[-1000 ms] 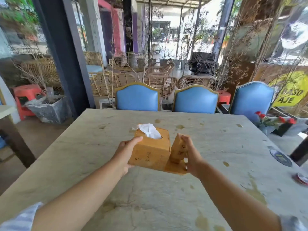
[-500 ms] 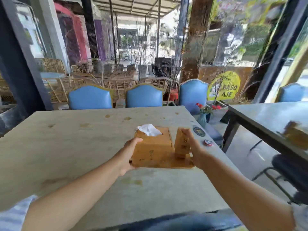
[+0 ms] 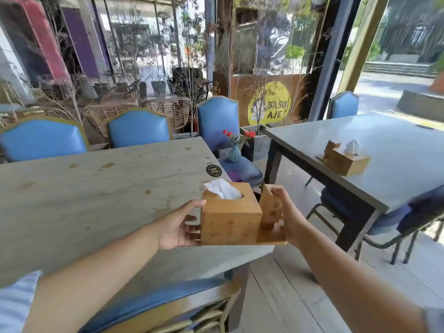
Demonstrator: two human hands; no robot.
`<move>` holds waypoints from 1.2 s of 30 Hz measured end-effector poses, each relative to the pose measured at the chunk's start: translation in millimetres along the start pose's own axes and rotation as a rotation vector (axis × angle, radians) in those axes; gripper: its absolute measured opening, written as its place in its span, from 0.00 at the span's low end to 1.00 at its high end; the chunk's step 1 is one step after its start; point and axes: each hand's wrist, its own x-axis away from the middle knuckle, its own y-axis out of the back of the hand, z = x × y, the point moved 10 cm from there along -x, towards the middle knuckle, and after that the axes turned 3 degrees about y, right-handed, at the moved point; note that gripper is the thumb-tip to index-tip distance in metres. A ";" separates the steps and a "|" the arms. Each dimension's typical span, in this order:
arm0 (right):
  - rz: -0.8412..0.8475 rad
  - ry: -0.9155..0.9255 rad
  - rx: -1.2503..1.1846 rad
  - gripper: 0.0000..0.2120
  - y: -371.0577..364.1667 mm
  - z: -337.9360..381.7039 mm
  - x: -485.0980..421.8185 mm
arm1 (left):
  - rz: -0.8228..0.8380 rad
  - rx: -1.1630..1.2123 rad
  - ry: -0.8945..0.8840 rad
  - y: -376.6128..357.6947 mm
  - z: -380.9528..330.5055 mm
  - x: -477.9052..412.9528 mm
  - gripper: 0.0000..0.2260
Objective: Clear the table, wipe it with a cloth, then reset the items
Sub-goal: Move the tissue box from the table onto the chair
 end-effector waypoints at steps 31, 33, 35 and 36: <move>0.222 -0.112 0.142 0.26 152.5 91.0 -456.9 | -0.339 0.361 0.031 -131.5 -115.8 -392.5 0.16; 0.234 -0.134 0.145 0.26 142.7 90.6 -487.4 | -0.387 0.388 0.039 -123.6 -118.3 -413.4 0.15; 0.248 -0.169 0.140 0.22 128.2 85.2 -516.9 | -0.444 0.424 0.061 -111.5 -117.4 -435.1 0.17; 0.247 -0.188 0.134 0.19 120.6 82.4 -531.4 | -0.467 0.440 0.076 -103.7 -117.5 -446.6 0.19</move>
